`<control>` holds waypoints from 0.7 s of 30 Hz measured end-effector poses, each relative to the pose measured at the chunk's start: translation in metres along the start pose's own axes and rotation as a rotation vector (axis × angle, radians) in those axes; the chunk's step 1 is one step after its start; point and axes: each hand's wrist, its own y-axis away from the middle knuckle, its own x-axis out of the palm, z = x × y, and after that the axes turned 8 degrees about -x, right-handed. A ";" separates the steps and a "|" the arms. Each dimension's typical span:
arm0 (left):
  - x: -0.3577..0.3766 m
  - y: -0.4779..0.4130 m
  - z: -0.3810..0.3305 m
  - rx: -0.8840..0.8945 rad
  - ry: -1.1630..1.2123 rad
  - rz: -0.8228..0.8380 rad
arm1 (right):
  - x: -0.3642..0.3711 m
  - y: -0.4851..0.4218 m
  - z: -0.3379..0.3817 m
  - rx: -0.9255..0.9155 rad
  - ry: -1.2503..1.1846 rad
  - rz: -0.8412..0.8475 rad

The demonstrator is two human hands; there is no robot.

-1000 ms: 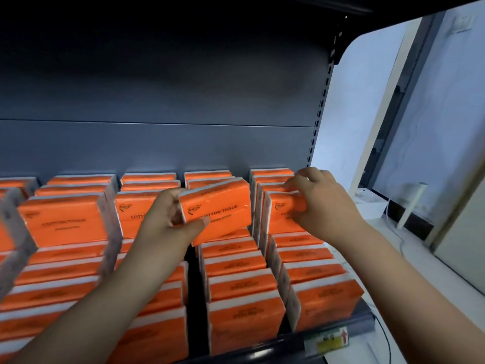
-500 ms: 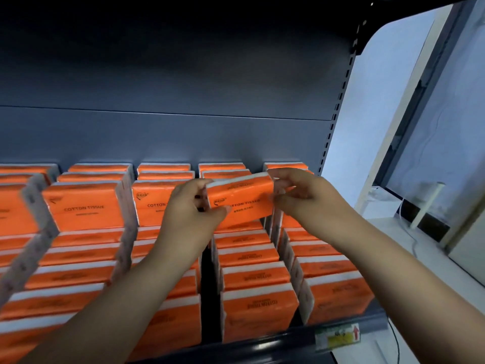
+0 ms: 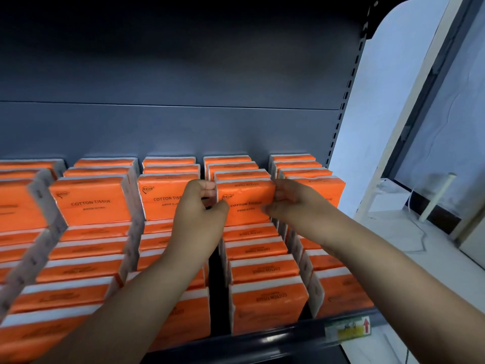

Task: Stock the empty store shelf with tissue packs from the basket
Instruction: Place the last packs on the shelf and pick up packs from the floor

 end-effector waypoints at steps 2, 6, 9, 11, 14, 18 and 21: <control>-0.001 0.001 -0.001 -0.005 0.015 0.015 | 0.000 0.000 0.000 0.010 -0.008 0.010; -0.002 0.002 0.000 -0.003 0.012 0.051 | 0.001 0.000 0.003 0.013 0.032 0.008; -0.003 0.007 -0.004 0.063 -0.038 0.057 | 0.003 0.001 0.008 0.002 0.168 -0.033; -0.005 0.013 -0.009 0.157 -0.129 0.040 | 0.003 0.003 0.016 0.016 0.301 -0.085; -0.003 0.027 -0.019 0.344 -0.307 -0.023 | -0.001 0.011 0.035 0.066 0.404 -0.153; 0.004 0.056 -0.039 0.388 -0.457 -0.025 | -0.014 0.029 0.069 0.099 0.493 -0.182; 0.011 0.073 -0.050 0.452 -0.529 0.099 | -0.026 0.053 0.081 0.018 0.565 -0.224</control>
